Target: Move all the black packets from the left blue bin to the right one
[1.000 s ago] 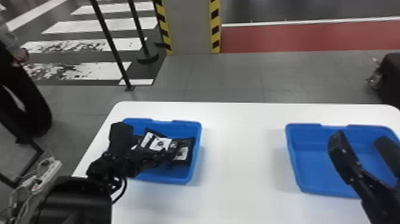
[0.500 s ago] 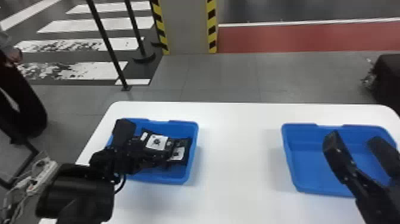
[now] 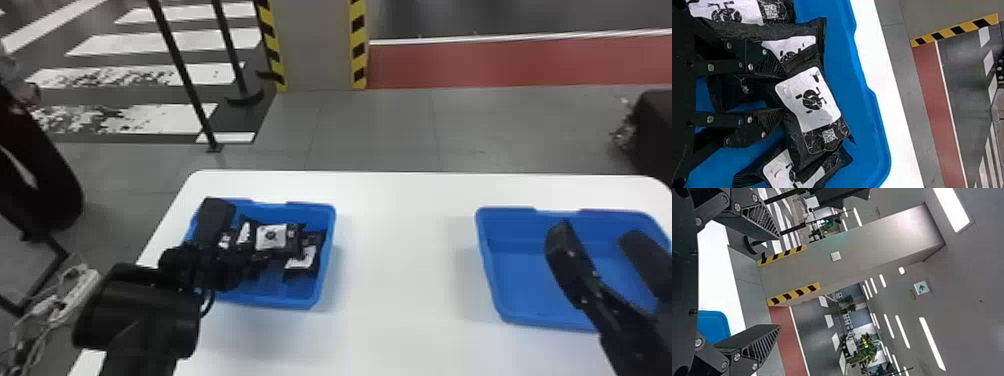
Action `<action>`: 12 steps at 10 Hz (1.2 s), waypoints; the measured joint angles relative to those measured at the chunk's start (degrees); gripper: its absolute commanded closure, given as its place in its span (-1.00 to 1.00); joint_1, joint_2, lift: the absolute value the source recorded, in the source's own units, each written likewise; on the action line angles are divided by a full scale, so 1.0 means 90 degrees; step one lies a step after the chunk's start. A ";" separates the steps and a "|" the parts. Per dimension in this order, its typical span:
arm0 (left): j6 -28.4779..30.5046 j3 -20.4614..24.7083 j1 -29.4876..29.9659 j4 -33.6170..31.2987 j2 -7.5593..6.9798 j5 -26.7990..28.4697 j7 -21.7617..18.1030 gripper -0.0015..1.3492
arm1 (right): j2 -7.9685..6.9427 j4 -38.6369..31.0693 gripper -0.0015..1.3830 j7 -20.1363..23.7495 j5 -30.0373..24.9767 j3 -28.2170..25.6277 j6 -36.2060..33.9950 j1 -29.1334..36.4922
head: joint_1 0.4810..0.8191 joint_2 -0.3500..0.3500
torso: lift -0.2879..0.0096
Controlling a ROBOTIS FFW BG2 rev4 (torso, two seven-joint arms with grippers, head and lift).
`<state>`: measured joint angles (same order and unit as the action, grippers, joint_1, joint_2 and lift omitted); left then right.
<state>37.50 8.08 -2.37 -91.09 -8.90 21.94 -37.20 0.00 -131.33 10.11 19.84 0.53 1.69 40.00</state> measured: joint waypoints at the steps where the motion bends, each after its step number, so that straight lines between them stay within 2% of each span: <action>1: -0.0171 0.0026 0.0066 -0.0082 0.0018 0.0004 -0.0035 0.79 | 0.0000 -0.0007 -0.65 0.0000 0.0010 0.0000 0.0000 0.0007 | 0.27 0.43 | 0.20; 2: -0.0275 0.0074 0.0202 -0.0297 0.0047 -0.0008 -0.0127 0.79 | 0.0000 -0.0012 -0.65 0.0001 0.0012 0.0000 0.0000 0.0008 | 0.27 0.43 | 0.20; 4: -0.0288 0.0345 0.0739 -0.1208 0.0149 -0.0024 -0.0407 0.79 | 0.0000 -0.0038 -0.65 0.0007 0.0022 0.0000 0.0000 0.0008 | 0.27 0.42 | 0.20; 6: -0.0081 0.0687 0.1631 -0.2856 0.0294 -0.0176 -0.0731 0.79 | 0.0000 -0.0091 -0.65 0.0010 0.0046 0.0000 0.0000 0.0030 | 0.27 0.44 | 0.20; 8: -0.0131 0.0763 0.2254 -0.3968 0.0402 -0.0731 -0.0876 0.79 | 0.0000 -0.0181 -0.65 0.0069 0.0143 0.0019 -0.0012 0.0045 | 0.27 0.38 | 0.20; 10: -0.0432 0.0535 0.2377 -0.4182 0.0449 -0.1430 -0.1003 0.79 | 0.0000 -0.0248 -0.65 0.0135 0.0205 0.0091 -0.0041 -0.0070 | 0.27 0.20 | 0.20; 12: -0.0663 0.0133 0.2282 -0.4115 0.0512 -0.1658 -0.0996 0.79 | 0.0000 -0.0302 -0.65 0.0215 0.0338 0.0219 -0.0068 -0.0172 | 0.27 0.08 | 0.20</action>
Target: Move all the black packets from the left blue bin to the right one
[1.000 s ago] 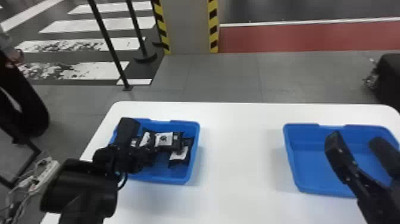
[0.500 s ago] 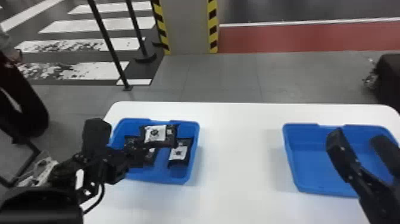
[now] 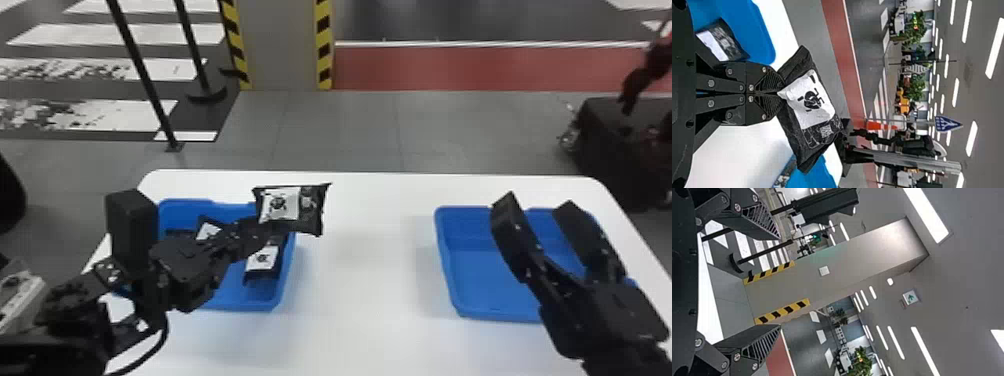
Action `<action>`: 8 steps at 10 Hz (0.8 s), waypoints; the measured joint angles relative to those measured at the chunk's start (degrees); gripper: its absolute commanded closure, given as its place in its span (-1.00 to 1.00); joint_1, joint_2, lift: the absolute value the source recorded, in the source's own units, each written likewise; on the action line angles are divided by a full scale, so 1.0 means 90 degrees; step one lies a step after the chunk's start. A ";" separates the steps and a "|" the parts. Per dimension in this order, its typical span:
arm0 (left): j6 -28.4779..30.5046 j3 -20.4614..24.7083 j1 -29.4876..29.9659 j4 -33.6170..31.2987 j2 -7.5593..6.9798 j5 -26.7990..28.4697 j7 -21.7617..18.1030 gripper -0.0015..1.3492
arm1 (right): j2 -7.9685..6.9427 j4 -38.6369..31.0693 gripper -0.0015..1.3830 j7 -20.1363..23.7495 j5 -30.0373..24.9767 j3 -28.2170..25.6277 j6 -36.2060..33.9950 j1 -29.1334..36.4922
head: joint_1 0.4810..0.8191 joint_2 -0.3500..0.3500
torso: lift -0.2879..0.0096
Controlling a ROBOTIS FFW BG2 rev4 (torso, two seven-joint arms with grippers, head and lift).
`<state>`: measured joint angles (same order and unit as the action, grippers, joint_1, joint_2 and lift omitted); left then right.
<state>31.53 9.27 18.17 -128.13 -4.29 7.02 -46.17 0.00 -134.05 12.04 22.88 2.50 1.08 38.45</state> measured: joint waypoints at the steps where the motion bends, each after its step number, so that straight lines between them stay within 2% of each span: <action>1: -0.0172 -0.0108 -0.0136 0.0220 0.0065 -0.0027 0.0003 0.79 | 0.0000 -0.0057 -0.65 0.0071 0.0091 0.0058 -0.0060 -0.0015 | 0.27 0.05 | 0.20; 2: -0.0367 -0.0225 -0.0372 0.0568 0.0091 -0.0074 0.0004 0.79 | 0.0000 -0.0076 -0.64 0.0203 0.0212 0.0120 -0.0260 -0.0042 | 0.27 0.05 | 0.20; 4: -0.0663 -0.0570 -0.0925 0.1297 0.0031 -0.0204 0.0000 0.79 | 0.0000 -0.0021 -0.64 0.0460 0.0352 0.0256 -0.0621 -0.0172 | 0.27 0.05 | 0.20; 8: -0.0817 -0.1328 -0.1889 0.2276 0.0008 -0.0427 -0.0011 0.79 | 0.0000 0.0340 -0.64 0.0903 0.0494 0.0350 -0.1159 -0.0660 | 0.27 -0.05 | 0.20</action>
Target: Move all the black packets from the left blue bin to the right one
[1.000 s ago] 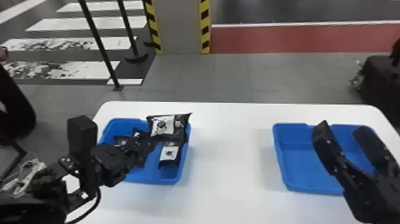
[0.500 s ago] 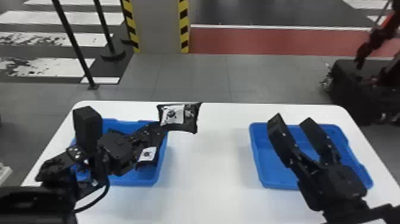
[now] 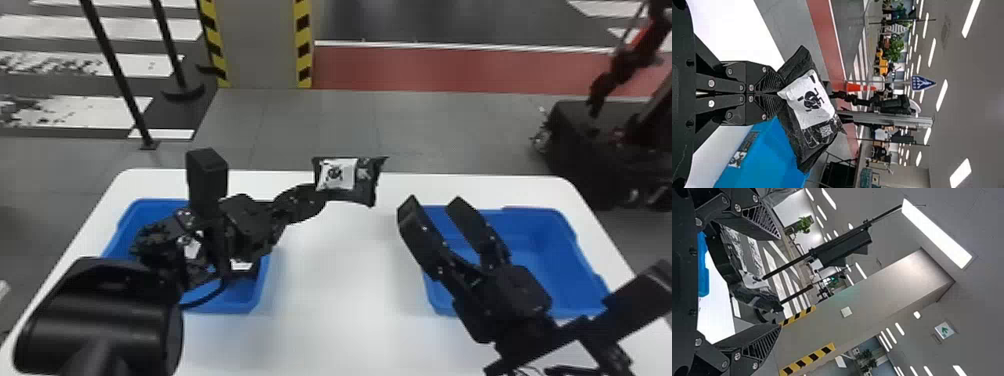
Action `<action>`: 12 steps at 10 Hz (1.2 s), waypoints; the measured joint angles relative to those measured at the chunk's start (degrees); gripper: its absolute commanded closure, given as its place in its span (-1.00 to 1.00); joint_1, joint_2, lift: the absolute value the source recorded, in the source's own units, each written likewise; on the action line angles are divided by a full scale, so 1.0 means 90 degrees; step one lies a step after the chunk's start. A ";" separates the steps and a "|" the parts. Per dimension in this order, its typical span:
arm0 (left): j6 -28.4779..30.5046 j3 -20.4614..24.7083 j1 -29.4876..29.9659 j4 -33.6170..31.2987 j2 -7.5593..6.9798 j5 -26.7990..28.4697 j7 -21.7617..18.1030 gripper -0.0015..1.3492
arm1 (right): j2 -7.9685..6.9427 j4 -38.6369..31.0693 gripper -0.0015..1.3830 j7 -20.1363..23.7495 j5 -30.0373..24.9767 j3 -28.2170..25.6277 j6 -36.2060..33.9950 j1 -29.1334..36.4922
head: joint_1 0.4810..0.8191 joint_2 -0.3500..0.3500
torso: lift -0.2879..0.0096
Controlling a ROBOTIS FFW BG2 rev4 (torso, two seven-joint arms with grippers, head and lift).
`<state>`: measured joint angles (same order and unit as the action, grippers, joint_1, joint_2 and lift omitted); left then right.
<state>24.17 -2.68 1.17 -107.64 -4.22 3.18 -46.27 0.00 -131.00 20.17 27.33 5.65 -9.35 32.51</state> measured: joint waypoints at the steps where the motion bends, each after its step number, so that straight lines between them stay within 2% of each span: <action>1: -0.0023 -0.0155 -0.0182 0.0196 0.0000 -0.0119 -0.0030 0.79 | 0.0000 0.0135 -0.64 0.0016 0.0060 0.0052 -0.0046 -0.0123 | 0.27 -0.08 | 0.20; 4: 0.0175 -0.0589 -0.0458 0.0326 0.0012 -0.0561 -0.0127 0.79 | 0.0000 0.0516 -0.64 0.0025 0.0101 0.0123 -0.0085 -0.0480 | 0.27 -0.19 | 0.20; 7: 0.0279 -0.0726 -0.0505 0.0328 0.0029 -0.0663 -0.0199 0.79 | 0.0000 0.1046 -0.61 0.0015 0.0030 0.0113 -0.0086 -0.0925 | 0.27 -0.25 | 0.20; 8: 0.0300 -0.0743 -0.0515 0.0328 0.0029 -0.0671 -0.0206 0.79 | 0.0000 0.1273 -0.30 0.0013 0.0005 0.0106 -0.0086 -0.1109 | 0.27 -0.25 | 0.20; 9: 0.0327 -0.0764 -0.0536 0.0328 0.0029 -0.0676 -0.0209 0.79 | 0.0000 0.1468 0.27 0.0003 -0.0020 0.0098 -0.0102 -0.1309 | 0.27 -0.25 | 0.20; 10: 0.0353 -0.0776 -0.0548 0.0328 0.0029 -0.0677 -0.0215 0.79 | 0.0005 0.1573 0.45 -0.0089 -0.0040 0.0089 -0.0186 -0.1472 | 0.27 -0.25 | 0.20; 11: 0.0382 -0.0784 -0.0552 0.0328 0.0026 -0.0676 -0.0220 0.79 | 0.0015 0.1558 0.53 -0.0257 -0.0053 0.0085 -0.0231 -0.1522 | 0.27 -0.26 | 0.20; 12: 0.0402 -0.0786 -0.0552 0.0329 0.0021 -0.0676 -0.0222 0.79 | 0.0022 0.1489 0.83 -0.0338 -0.0057 0.0078 -0.0240 -0.1515 | 0.27 -0.27 | 0.20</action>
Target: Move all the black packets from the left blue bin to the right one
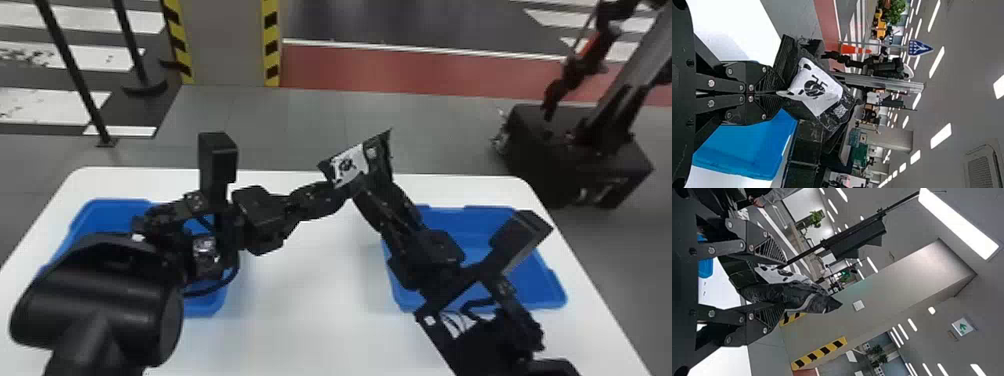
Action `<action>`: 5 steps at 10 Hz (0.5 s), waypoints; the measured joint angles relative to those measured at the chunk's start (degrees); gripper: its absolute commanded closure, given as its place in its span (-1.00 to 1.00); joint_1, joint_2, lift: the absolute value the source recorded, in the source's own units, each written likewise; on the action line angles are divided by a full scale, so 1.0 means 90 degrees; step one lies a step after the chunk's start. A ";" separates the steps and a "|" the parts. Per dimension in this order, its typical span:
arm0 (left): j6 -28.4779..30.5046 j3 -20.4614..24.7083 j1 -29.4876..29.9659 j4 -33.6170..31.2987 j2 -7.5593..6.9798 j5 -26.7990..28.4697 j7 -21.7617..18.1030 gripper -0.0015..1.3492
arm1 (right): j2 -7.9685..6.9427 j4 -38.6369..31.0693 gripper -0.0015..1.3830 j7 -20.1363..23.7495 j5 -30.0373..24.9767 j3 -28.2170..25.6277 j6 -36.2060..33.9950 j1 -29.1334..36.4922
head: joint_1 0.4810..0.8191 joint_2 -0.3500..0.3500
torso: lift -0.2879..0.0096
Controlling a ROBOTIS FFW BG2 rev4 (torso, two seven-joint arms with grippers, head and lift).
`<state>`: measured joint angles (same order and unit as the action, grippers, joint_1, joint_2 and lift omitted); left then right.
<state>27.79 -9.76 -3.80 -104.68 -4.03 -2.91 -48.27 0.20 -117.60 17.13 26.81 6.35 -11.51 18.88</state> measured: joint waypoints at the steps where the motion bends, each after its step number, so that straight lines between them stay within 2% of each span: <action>1: 0.0006 0.0000 0.0000 0.0008 -0.0002 0.0000 -0.0007 0.79 | 0.0005 -0.0045 0.85 -0.0081 -0.0004 -0.0009 0.0002 0.0025 | 0.27 -0.28 | 0.20; 5: 0.0034 -0.0029 -0.0048 0.0081 -0.0003 0.0001 -0.0047 0.79 | 0.0007 -0.0023 0.85 -0.0214 0.0056 -0.0012 0.0280 0.0069 | 0.27 -0.32 | 0.20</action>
<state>28.09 -10.01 -4.23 -103.95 -4.06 -2.90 -48.69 0.26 -117.80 15.21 27.32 6.24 -8.98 19.49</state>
